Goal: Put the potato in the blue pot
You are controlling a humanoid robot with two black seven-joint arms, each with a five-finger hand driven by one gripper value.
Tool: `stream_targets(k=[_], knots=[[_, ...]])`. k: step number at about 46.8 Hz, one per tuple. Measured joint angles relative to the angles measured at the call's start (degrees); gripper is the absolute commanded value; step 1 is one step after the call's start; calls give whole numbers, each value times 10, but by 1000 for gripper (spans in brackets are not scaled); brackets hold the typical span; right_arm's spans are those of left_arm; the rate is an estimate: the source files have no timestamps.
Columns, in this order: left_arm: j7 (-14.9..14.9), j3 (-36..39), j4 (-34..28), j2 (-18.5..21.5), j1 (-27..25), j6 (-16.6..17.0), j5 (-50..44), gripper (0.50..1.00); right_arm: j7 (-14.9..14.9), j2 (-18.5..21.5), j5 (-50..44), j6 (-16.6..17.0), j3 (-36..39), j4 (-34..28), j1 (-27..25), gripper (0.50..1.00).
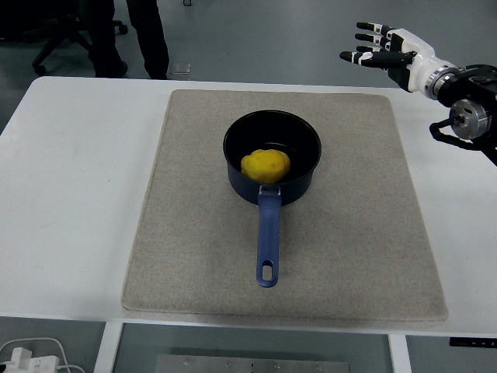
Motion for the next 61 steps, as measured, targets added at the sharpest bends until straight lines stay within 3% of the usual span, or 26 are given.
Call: stream_targets(k=[22,61], knots=[[0,0,0,0,0,0,-1,996,-78,2,73,-27,87,-23,-22,930],[0,-1,0,0,0,0,-1,996,-58,-6,83,-37,115,-35,-44,930]])
